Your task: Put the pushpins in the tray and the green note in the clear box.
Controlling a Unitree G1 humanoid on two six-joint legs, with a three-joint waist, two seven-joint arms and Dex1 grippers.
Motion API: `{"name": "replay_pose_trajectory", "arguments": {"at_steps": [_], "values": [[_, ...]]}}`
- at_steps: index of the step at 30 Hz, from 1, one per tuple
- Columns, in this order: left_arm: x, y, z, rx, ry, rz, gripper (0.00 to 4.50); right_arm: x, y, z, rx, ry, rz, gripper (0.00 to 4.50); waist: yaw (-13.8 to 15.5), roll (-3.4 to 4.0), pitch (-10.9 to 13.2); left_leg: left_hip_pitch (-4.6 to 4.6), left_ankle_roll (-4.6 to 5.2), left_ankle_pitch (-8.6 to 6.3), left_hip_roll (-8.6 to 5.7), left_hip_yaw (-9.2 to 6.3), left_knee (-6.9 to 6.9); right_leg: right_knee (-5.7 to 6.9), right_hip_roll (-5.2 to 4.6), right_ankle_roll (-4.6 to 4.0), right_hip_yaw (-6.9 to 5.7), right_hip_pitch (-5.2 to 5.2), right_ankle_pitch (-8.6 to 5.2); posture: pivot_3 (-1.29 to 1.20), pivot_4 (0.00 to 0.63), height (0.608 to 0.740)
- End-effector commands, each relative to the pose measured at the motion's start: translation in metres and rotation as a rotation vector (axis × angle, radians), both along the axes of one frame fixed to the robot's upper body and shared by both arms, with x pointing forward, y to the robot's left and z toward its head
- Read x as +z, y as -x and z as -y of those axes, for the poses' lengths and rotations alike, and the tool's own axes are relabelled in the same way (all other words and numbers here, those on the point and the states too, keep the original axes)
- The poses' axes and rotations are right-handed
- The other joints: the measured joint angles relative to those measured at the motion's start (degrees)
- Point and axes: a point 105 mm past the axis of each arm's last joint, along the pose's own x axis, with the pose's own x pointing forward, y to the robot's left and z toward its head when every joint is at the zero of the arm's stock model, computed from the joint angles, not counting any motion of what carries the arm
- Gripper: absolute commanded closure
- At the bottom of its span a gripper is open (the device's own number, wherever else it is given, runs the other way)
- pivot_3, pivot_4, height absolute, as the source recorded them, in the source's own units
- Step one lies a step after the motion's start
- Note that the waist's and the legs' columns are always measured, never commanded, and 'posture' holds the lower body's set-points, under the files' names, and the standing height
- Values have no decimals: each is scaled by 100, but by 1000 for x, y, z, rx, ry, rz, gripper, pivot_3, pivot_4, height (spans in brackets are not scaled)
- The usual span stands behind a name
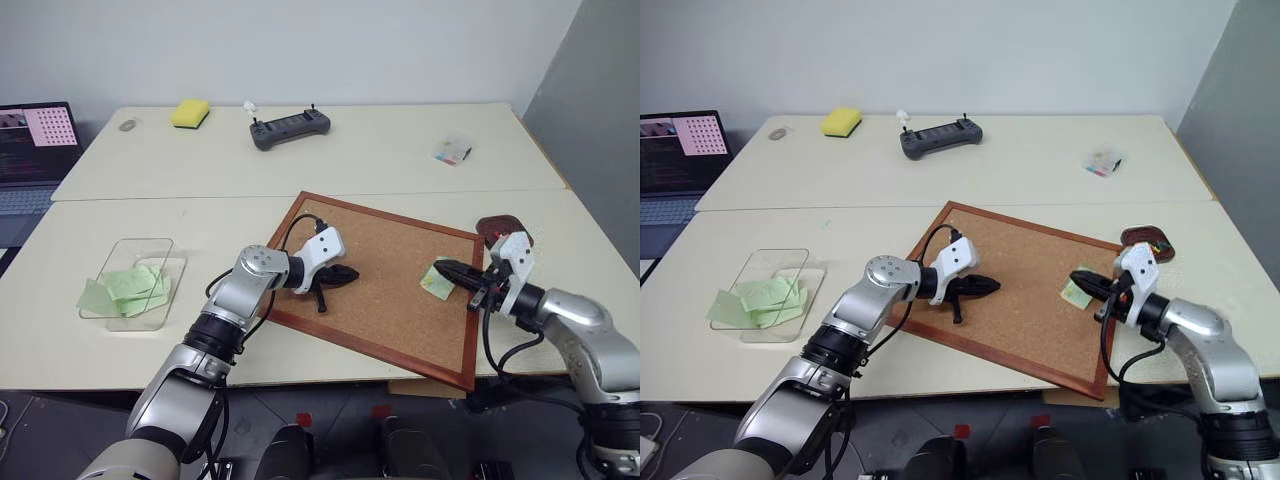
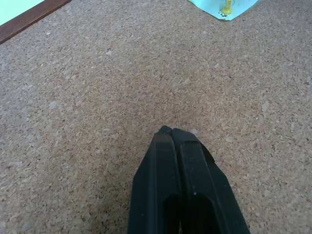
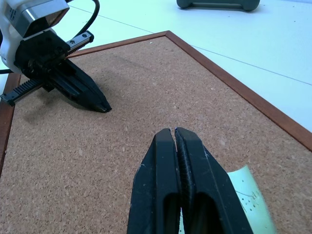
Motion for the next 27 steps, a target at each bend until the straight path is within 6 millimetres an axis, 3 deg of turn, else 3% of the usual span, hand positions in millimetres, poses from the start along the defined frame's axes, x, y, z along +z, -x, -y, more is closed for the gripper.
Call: {"name": "replay_pose_trajectory", "arguments": {"at_steps": [1,5,9,12,20,27], "values": [[-23,3,-9,21,-78,-61,4500,18,-6,15,-52,8,57,4460,0,0,0,0,0,0,0,0,0,0,0,-1,1,0,1,0,150,740],[-23,3,-9,18,-79,-59,4500,31,-29,40,-217,14,107,4460,-2,0,0,2,0,0,0,5,1,1,0,-1,4,0,1,0,150,740],[-22,3,-9,12,-79,-62,4500,56,-68,81,-513,-17,197,4460,-3,0,0,3,1,1,0,7,3,3,-1,-4,5,0,3,0,150,740],[-22,3,-8,10,-79,-62,4500,58,-84,96,-624,-38,178,4460,14,2,-1,4,1,1,-1,10,1,5,-1,-8,7,-3,5,0,150,740],[-20,1,-10,18,-80,-59,4500,33,-111,127,-793,-97,12,4460,25,3,-2,-5,1,0,-1,15,-2,6,-7,-10,10,-10,6,0,150,740],[-19,1,-14,29,-82,-61,4500,19,-116,133,-817,-140,-53,4460,9,3,-2,-6,1,1,0,19,-2,7,-7,-10,13,-13,6,0,150,740]]}}
